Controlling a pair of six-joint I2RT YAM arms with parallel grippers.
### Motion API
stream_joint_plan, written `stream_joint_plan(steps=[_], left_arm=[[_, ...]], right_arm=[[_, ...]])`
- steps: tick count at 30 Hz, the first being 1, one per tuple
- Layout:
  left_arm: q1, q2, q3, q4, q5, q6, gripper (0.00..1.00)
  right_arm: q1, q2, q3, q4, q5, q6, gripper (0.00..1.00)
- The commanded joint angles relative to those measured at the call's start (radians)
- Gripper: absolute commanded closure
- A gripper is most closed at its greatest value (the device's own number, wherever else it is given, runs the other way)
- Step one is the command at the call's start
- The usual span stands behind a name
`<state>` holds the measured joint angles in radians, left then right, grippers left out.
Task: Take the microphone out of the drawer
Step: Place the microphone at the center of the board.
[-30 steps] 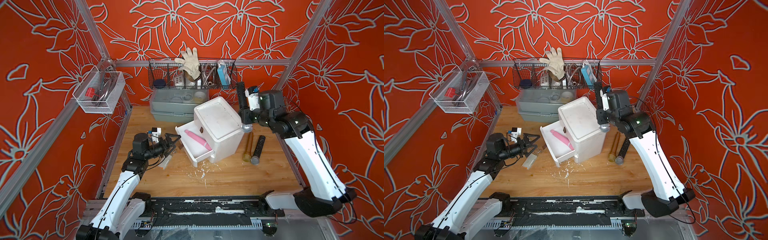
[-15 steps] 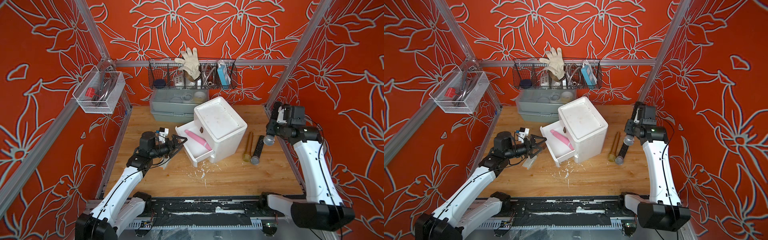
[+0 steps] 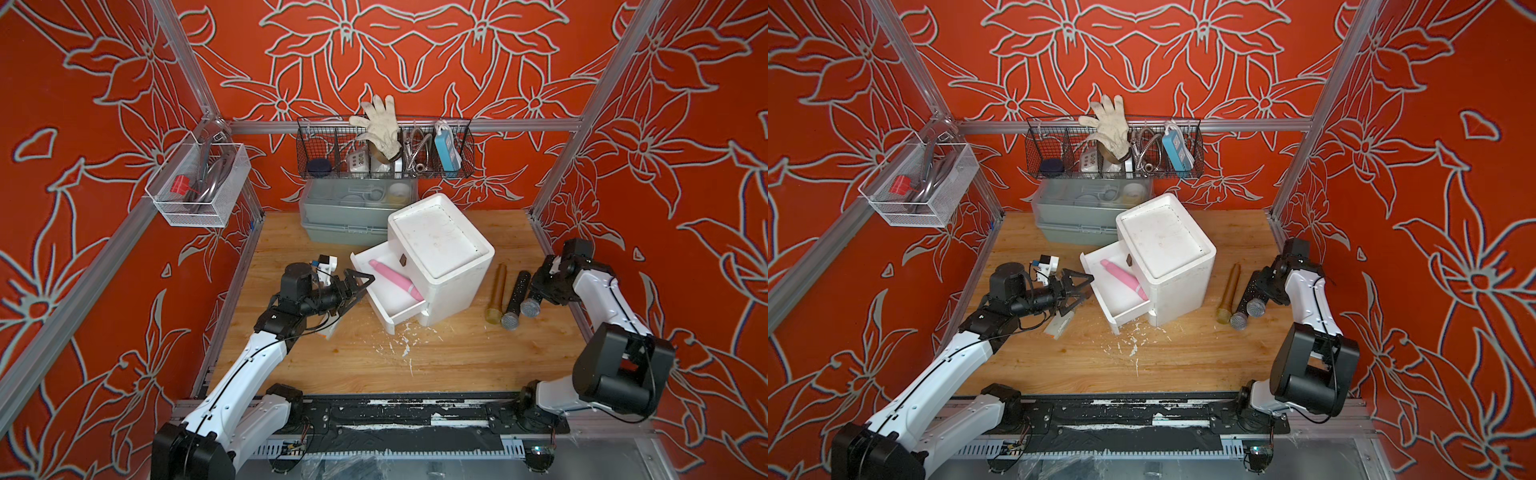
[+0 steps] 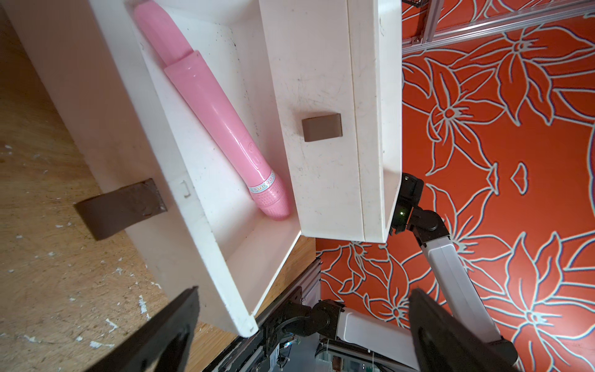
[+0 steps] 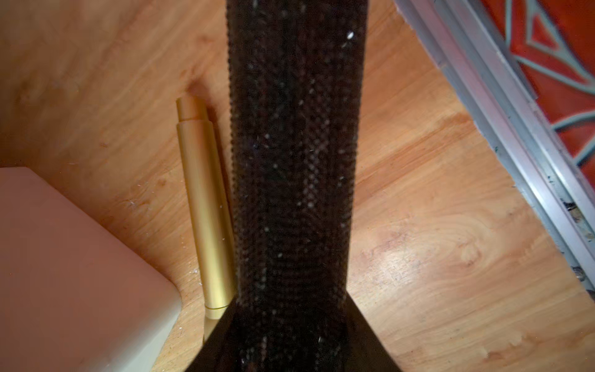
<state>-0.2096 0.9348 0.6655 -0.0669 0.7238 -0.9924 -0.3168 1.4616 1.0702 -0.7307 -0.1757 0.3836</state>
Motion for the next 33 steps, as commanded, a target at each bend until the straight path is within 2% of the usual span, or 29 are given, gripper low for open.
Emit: stream_joint_plan(steps=[1,8,19,24,33], left_arm=[[-0.004,-0.024,-0.005,0.007,-0.017,0.023,0.00],[-0.004,-0.022,-0.007,0.009,-0.018,0.018,0.00],[-0.004,-0.042,-0.012,-0.004,-0.027,0.021,0.00],[-0.004,-0.051,-0.013,-0.012,-0.033,0.023,0.00],[-0.004,-0.058,-0.019,-0.010,-0.038,0.022,0.00]], right_arm=[[-0.021,0.029,-0.030,0.023,0.031,-0.013,1.00],[-0.057,0.101,-0.088,0.058,0.028,-0.032,1.00],[-0.058,0.192,-0.103,0.074,0.018,-0.023,1.00],[-0.058,0.201,-0.102,0.076,0.002,-0.021,0.81],[-0.058,0.194,-0.101,0.072,-0.005,-0.016,0.61]])
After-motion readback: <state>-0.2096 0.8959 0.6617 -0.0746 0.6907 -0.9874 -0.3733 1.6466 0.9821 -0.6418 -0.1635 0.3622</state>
